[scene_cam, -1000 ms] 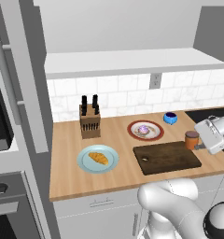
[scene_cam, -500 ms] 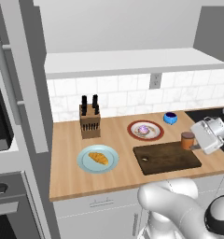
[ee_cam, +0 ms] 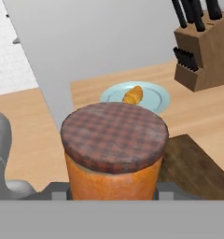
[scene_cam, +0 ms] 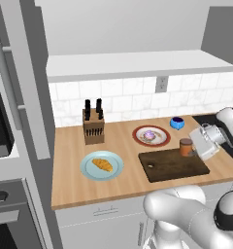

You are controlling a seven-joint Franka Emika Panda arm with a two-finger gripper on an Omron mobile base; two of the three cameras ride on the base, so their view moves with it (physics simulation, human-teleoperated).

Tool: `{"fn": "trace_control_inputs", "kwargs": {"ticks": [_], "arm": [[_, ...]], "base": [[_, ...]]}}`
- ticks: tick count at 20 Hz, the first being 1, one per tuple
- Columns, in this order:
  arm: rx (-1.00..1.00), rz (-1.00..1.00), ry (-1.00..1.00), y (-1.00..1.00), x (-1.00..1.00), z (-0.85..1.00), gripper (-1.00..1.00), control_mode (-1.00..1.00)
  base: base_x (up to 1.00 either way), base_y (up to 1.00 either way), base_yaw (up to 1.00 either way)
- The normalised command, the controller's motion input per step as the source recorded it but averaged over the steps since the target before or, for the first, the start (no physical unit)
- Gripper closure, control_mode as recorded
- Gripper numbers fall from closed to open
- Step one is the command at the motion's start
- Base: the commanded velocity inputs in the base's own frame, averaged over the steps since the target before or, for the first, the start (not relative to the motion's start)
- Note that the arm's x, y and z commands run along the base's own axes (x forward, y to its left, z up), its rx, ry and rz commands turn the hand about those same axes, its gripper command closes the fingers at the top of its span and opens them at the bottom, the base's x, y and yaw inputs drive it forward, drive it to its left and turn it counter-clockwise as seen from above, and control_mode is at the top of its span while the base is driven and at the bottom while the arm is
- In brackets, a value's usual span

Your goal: From the different types of pastries on the counter, select a croissant and place it on the cutting board. Then retrieve a jar of jam from the cabinet and place it alongside the croissant on the cutting board.

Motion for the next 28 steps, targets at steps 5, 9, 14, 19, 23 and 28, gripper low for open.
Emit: {"fn": "trace_control_inputs", "kwargs": {"ticks": [5, 9, 14, 19, 23, 28], "arm": [[-0.21, 0.00, 0.00, 0.47, 0.24, -0.01, 1.00, -1.00], [-0.10, 0.00, 0.00, 0.08, -0.07, -0.11, 1.00, -1.00], [0.00, -0.02, 0.00, 0.13, 0.00, -0.42, 1.00, -1.00], [0.00, -0.07, 0.00, 0.28, 0.03, -0.30, 1.00, -1.00], [0.00, -0.05, 0.00, 0.09, 0.28, -0.12, 1.00, -1.00], [0.00, 0.01, 0.00, 0.00, 0.50, -0.15, 1.00, -1.00]], "base": [[0.00, 0.00, 0.00], [0.00, 0.00, 0.00], [0.00, 0.00, 0.00], [0.00, 0.00, 0.00], [0.00, 0.00, 0.00], [0.00, 0.00, 0.00]]}}
